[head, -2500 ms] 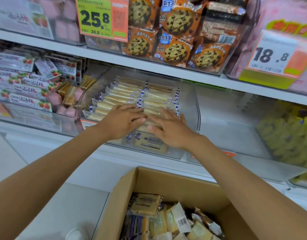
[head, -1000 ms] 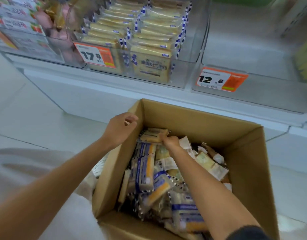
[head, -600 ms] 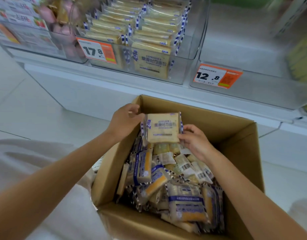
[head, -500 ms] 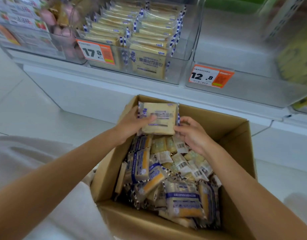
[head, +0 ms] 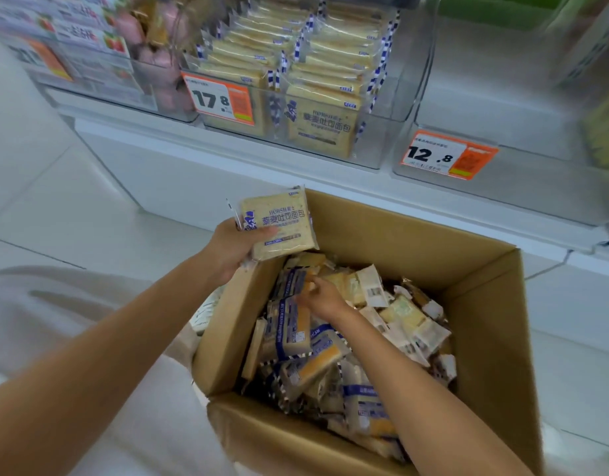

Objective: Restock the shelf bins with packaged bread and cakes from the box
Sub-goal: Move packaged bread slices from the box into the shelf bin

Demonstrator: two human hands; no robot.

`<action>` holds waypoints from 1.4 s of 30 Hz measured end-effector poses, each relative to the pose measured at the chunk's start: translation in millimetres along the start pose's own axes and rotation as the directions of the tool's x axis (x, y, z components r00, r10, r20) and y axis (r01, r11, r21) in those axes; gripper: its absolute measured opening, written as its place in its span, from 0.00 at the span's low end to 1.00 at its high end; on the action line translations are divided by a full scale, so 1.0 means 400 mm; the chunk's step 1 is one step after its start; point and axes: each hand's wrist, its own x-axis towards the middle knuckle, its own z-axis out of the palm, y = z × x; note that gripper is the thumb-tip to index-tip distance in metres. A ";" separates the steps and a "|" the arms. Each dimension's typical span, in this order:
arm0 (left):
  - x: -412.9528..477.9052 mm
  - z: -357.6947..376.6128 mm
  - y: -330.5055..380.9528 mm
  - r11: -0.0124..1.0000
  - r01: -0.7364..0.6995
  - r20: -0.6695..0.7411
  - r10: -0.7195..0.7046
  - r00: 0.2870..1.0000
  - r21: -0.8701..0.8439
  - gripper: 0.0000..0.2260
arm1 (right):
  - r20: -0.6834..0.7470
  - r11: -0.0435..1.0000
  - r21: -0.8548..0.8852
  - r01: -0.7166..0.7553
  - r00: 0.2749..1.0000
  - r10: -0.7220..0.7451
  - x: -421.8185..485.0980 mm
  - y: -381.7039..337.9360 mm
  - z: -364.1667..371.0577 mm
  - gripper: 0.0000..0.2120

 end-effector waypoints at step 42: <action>-0.045 0.207 0.336 0.661 -0.600 0.556 0.318 0.768 0.450 0.34 | -0.151 0.524 -0.805 0.279 0.758 -0.635 -0.406 -0.488 -0.378 0.28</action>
